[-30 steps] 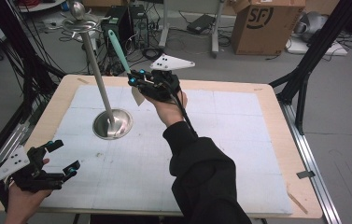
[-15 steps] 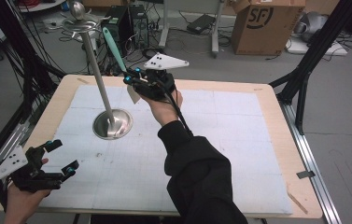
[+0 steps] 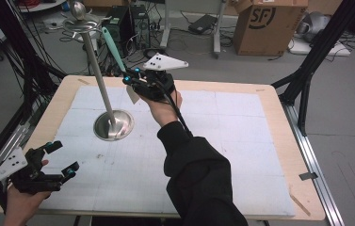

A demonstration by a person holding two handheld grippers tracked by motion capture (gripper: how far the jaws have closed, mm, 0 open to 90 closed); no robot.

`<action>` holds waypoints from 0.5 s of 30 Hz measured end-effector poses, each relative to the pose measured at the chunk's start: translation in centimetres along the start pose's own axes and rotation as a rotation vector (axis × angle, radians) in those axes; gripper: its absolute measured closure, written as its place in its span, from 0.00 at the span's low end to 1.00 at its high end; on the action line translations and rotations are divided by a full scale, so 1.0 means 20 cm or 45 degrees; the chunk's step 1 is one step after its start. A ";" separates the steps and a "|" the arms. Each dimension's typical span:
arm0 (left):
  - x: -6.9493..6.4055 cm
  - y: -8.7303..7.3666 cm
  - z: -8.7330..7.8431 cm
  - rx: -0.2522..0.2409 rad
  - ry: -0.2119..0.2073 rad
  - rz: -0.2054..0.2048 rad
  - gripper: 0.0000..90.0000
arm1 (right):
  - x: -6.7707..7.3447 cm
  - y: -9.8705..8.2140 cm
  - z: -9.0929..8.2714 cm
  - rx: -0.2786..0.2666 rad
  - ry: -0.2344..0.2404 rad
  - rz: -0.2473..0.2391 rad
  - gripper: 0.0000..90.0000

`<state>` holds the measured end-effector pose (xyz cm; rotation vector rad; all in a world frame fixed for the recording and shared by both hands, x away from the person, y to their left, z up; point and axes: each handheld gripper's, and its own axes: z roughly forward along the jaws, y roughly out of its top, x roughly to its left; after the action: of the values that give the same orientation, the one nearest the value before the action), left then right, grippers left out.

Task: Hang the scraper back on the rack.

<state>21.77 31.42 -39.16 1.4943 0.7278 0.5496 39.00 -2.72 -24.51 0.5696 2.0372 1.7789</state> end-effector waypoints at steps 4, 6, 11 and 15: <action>0.00 0.00 0.00 -0.001 0.001 -0.001 0.02 | 0.00 0.00 0.01 -0.001 -0.001 -0.007 0.90; 0.00 0.00 0.00 0.002 -0.001 0.003 0.02 | 0.00 0.00 0.01 0.001 0.001 -0.002 0.90; 0.00 0.00 -0.01 -0.003 0.006 -0.003 0.02 | 0.00 -0.01 0.02 0.003 -0.001 -0.004 0.90; 0.00 0.00 -0.02 -0.004 0.011 -0.004 0.02 | 0.00 -0.01 0.04 -0.003 -0.007 -0.005 0.90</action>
<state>21.49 31.71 -39.16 1.4886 0.7358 0.5545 39.30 -2.09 -24.76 0.5684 2.0309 1.7756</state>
